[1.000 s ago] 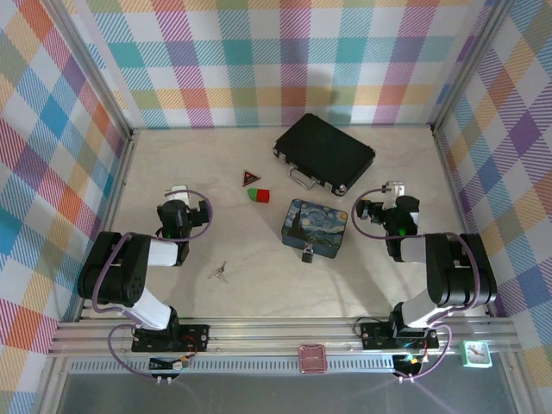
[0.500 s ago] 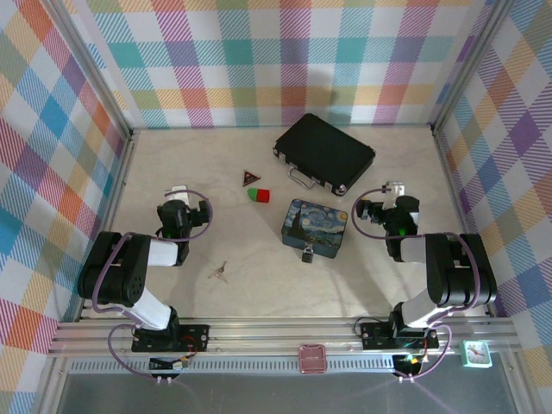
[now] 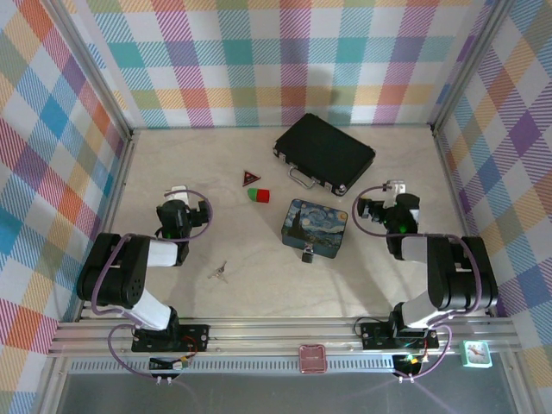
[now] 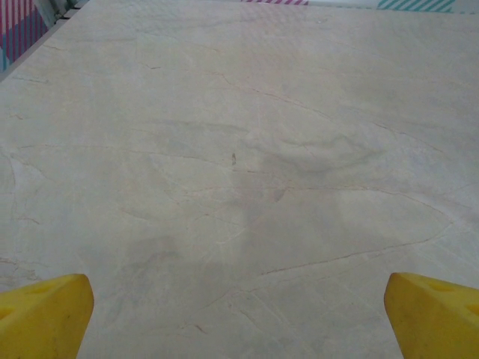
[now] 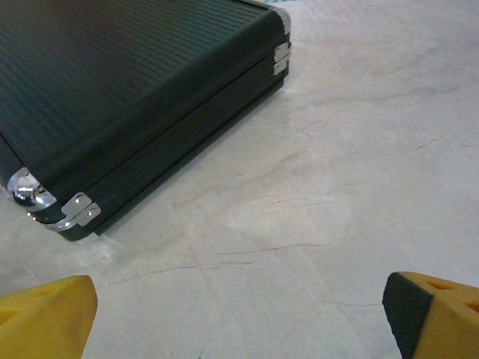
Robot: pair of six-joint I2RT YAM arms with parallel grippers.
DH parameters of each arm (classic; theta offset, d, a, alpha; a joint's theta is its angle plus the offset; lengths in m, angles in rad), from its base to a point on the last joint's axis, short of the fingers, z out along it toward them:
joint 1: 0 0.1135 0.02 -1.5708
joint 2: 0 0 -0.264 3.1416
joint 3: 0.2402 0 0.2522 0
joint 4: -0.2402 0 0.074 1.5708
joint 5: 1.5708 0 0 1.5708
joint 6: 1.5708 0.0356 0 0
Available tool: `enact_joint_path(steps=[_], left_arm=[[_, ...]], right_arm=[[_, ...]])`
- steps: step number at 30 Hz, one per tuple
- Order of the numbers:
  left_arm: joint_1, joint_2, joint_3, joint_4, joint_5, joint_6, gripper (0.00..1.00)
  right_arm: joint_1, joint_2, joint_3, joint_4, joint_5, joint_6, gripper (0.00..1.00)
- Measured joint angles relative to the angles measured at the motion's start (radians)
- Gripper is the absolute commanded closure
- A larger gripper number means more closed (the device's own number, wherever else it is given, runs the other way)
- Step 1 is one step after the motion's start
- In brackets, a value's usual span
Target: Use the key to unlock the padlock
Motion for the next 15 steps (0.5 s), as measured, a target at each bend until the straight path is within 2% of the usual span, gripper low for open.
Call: enact_joint_path(steps=[4,8,11,15], left_arm=[[-0.028,-0.089,0.049,-0.129,-0.055,0.001,0.0],[-0.072,-0.154,0.18,-0.297,-0.114,-0.047,0.0],[-0.095,-0.178,0.263,-0.396,-0.092,-0.125,0.0],[-0.115,-0.176,0.319,-0.493,-0.006,-0.271,0.0]], right_arm=[[0.016,-0.091,0.068,-0.135,0.061,0.022,0.01],[0.042,-0.176,0.158,-0.331,0.097,0.105,0.01],[0.09,-0.231,0.21,-0.497,0.091,0.19,0.01],[0.166,-0.267,0.256,-0.713,0.03,0.3,0.0]])
